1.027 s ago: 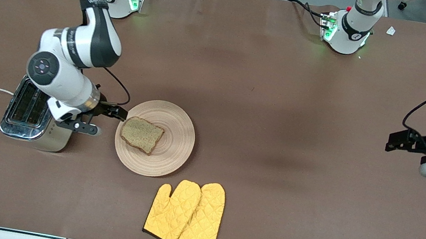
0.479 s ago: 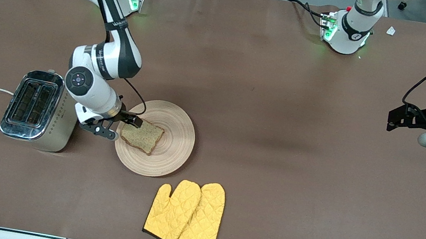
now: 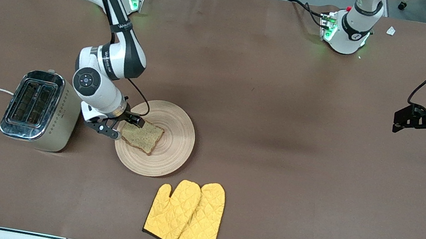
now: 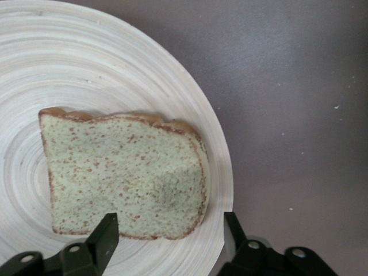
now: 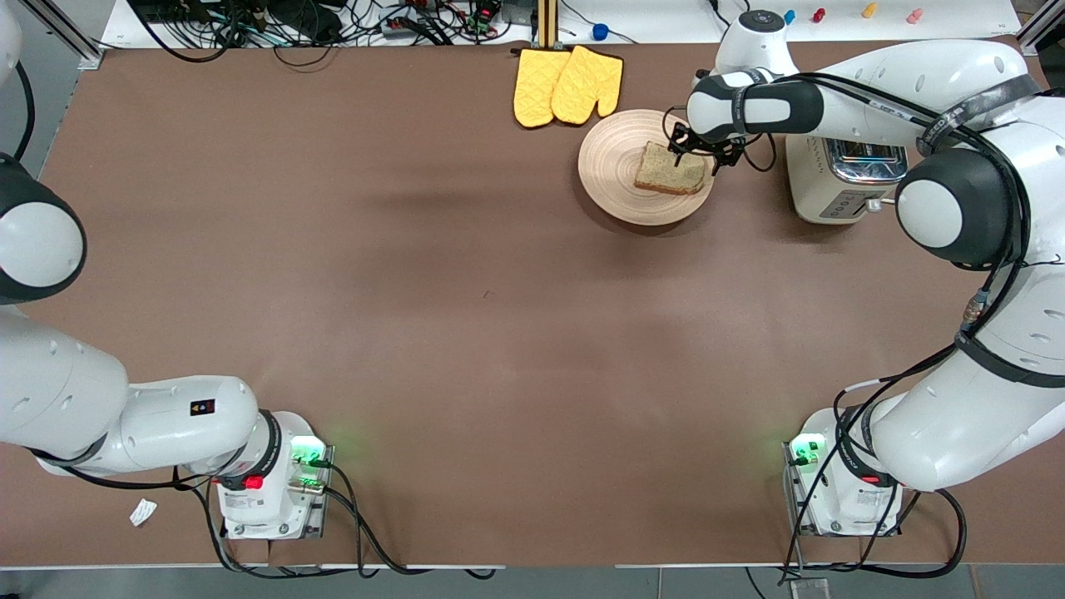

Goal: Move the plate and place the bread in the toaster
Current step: 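Lower the right gripper onto the bread slice on the plate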

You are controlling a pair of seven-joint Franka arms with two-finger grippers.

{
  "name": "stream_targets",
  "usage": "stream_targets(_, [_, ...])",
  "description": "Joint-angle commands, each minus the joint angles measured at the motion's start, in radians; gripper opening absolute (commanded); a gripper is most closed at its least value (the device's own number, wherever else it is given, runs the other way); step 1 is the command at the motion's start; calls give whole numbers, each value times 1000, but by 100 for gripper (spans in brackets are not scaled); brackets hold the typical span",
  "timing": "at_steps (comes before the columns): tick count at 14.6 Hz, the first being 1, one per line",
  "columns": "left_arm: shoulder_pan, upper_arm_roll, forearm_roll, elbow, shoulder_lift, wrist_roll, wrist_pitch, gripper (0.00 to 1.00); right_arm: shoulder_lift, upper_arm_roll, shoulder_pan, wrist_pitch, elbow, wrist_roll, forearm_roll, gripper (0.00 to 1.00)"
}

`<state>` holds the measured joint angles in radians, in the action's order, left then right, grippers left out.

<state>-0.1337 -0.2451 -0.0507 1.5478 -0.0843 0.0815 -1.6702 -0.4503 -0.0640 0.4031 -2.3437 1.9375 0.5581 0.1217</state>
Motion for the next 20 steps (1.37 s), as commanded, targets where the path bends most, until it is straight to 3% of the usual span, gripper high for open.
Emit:
stream_targets(1, [-9,3,-15,-3,6,15,-5,100,-5,-4,-6,-14,11,9,7,73])
stream_targets(5, [38,55,-15,-23,12,24,7,100,-21,-4,-12,-25,8,11,7,63])
stream_targets(8, [234,246,-15,-18,18,21,12,100,-30,-4,-16,-28,8,13,7,61])
stream_targets(9, [258,274,-15,-20,17,26,17,100,-31,-4,-21,-29,8,13,7,60])
stream_targets(14, [252,270,-14,-22,14,9,50,100,-38,-4,-20,-29,8,17,7,49])
stream_targets(20, [247,270,-6,-34,12,9,58,100,-48,-5,-12,-34,6,31,7,43])
